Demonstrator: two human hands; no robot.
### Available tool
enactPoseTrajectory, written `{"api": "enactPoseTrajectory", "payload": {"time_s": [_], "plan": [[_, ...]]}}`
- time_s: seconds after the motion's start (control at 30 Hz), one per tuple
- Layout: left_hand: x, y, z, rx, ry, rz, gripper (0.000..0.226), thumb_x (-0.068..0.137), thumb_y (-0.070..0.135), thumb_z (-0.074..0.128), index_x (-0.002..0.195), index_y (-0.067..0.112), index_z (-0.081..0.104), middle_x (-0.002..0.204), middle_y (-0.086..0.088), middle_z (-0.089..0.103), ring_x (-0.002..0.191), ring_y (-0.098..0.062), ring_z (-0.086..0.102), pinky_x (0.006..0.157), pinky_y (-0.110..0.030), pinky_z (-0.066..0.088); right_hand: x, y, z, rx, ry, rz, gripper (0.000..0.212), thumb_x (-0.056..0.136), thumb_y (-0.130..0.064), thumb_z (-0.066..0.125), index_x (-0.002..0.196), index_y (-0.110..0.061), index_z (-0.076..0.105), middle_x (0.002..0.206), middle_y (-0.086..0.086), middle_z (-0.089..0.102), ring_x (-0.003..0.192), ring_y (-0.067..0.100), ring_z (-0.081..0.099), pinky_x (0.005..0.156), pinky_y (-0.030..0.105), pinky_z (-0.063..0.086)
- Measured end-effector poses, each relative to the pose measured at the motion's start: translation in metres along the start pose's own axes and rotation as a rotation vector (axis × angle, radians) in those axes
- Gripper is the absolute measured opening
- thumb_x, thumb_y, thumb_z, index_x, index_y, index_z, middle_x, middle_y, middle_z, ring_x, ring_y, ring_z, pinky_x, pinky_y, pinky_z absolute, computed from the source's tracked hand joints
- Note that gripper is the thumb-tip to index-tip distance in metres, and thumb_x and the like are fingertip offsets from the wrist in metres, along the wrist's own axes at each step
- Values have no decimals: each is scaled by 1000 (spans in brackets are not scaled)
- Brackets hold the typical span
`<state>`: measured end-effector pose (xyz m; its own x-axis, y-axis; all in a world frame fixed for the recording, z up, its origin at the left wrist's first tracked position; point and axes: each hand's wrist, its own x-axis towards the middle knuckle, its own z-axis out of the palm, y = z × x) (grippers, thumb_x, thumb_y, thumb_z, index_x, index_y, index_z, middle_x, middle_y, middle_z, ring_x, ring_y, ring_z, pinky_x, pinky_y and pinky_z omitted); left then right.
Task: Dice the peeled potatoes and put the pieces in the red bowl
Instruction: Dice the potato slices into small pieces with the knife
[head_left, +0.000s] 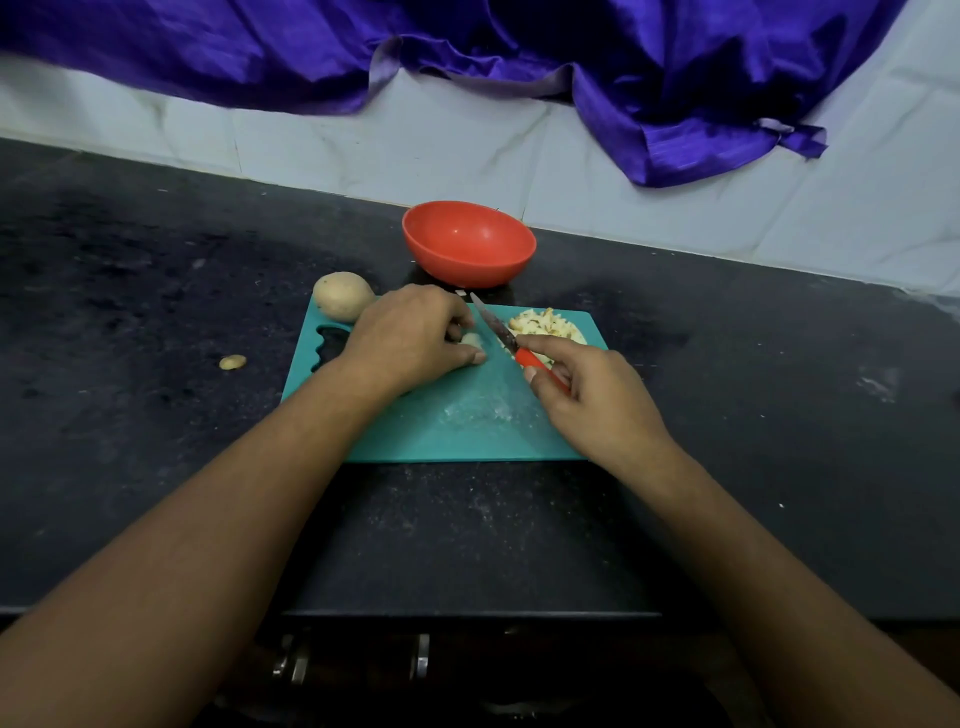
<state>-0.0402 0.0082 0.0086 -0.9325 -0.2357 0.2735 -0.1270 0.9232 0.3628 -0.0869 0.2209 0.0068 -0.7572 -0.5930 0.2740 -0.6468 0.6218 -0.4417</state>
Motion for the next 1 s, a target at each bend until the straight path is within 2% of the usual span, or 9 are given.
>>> {"api": "enactPoseTrajectory", "payload": {"time_s": [0.07, 0.13, 0.27, 0.33, 0.53, 0.67, 0.73, 0.9, 1.0], "plan": [[0, -4, -2, -27, -36, -8, 35, 83, 50, 80, 111, 30, 75, 101, 14, 72, 94, -7, 65, 80, -34, 57, -3, -6, 3, -41, 21, 5, 41, 99, -38, 54, 140, -41, 58, 103, -9, 76, 89, 12, 69, 78, 40, 58], [-1, -4, -3, -53, -23, -19, 28, 83, 47, 81, 105, 31, 77, 98, 14, 73, 91, -6, 65, 81, -35, 57, -5, -16, 6, -108, 33, 9, 42, 100, -37, 51, 141, -41, 56, 106, -6, 75, 94, 19, 68, 78, 41, 57], [-2, -2, -4, -90, 4, -40, 20, 82, 45, 83, 96, 31, 79, 87, 16, 72, 85, -4, 65, 79, -35, 57, -10, -36, 12, -210, 28, -2, 40, 101, -34, 47, 140, -37, 55, 99, -1, 72, 90, 25, 66, 66, 35, 44], [-2, -3, -5, -112, -1, -47, 17, 81, 43, 84, 92, 30, 80, 83, 18, 70, 83, -3, 65, 79, -35, 57, -12, -43, 17, -240, 34, -7, 40, 102, -32, 45, 141, -37, 54, 98, -1, 71, 90, 24, 65, 64, 33, 37], [-2, -2, -5, -147, 4, -57, 7, 83, 34, 84, 87, 31, 79, 74, 26, 63, 82, 0, 64, 81, -32, 57, -12, -51, 24, -316, 39, -20, 43, 103, -31, 43, 145, -33, 52, 87, -3, 67, 79, 21, 62, 62, 33, 37], [-1, -3, -4, -167, -1, -65, 6, 83, 31, 84, 87, 30, 80, 73, 27, 63, 82, 2, 64, 83, -30, 56, -10, -54, 24, -377, 1, -49, 46, 103, -27, 44, 149, -31, 49, 75, -6, 50, 70, 19, 49, 61, 33, 34], [-1, -3, -3, -174, -2, -77, 7, 82, 31, 84, 87, 30, 80, 75, 26, 65, 82, 2, 63, 84, -30, 56, -8, -54, 21, -407, -32, -66, 47, 102, -26, 45, 149, -31, 49, 75, -6, 46, 70, 19, 47, 62, 32, 33], [-2, 1, -3, -151, 20, -105, 9, 82, 33, 84, 89, 29, 80, 87, 18, 73, 85, -1, 65, 86, -34, 57, -14, -50, 7, -414, -105, -86, 50, 103, -27, 45, 152, -33, 44, 83, -3, 56, 77, 21, 53, 63, 34, 37], [-3, 2, -3, -125, 35, -110, 7, 83, 33, 83, 87, 29, 80, 85, 18, 73, 84, -2, 65, 84, -36, 58, -24, -40, 1, -376, -85, -78, 44, 103, -30, 45, 147, -35, 51, 91, -1, 67, 84, 23, 63, 63, 35, 43]]}}
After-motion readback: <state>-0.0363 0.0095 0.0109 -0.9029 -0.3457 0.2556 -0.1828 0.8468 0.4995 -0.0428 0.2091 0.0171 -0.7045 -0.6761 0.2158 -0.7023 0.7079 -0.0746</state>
